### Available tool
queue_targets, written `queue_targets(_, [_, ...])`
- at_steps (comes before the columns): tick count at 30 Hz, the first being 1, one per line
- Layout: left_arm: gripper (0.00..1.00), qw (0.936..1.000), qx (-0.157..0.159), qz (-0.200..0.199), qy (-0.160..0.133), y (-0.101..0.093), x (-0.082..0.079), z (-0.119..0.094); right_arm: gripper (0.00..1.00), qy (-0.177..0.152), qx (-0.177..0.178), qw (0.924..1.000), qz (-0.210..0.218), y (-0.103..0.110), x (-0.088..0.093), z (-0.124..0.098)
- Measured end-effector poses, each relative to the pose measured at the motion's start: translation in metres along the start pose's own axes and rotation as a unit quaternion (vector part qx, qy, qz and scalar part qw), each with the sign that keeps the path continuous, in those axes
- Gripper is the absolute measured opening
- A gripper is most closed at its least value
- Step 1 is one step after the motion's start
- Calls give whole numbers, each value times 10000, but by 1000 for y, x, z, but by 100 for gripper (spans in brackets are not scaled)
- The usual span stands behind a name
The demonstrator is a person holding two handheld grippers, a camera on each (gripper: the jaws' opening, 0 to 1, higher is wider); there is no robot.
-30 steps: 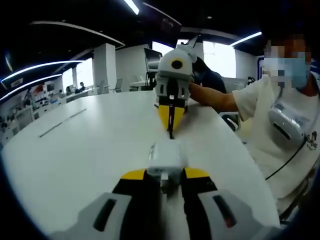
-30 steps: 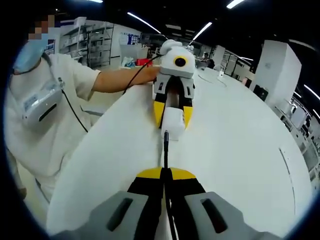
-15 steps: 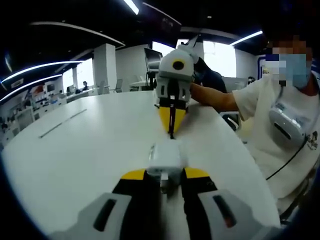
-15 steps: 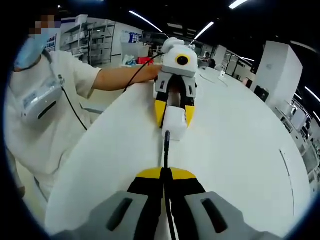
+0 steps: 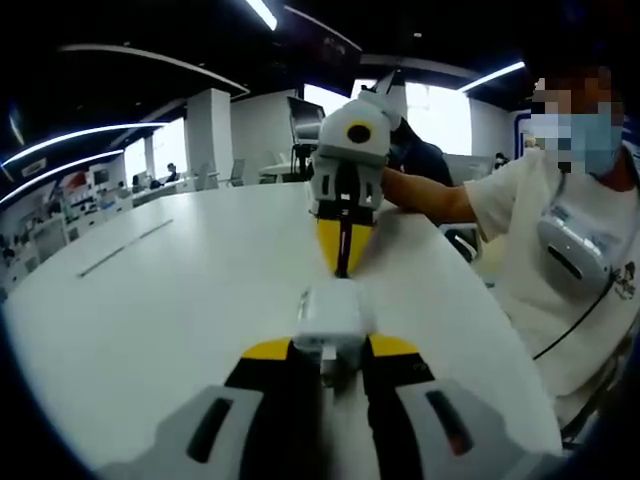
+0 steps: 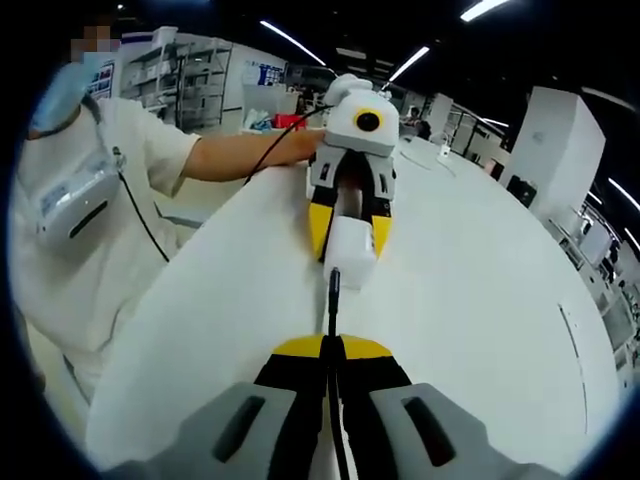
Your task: Plug the desk Type‑C cable into the charger adapter.
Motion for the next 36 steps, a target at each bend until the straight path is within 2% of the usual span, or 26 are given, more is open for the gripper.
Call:
queue_targets(12, [25,10000,12,-21,15,7,0,-2,3,-47,33,10000,19,1,-3,4])
queue_targets(27, [25,10000,15,-10,43,0,-1,0,3,6,173,9999,12,6,-9,7])
queue_targets(36, [26,10000,13,-9,67,-2,-2,1,3,115,333,9993,-149,13,-13,8])
Point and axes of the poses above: the point that each gripper's makers call its tool centre point, and the gripper's own axes: z roughly forward along the fingers, y roughly to its left, x roughly out of its underside, the point moved 8 cm from there along -z, roughly backward along the fingers, and after that the axes turned 12 degrees about z, right-handed, at the moved point
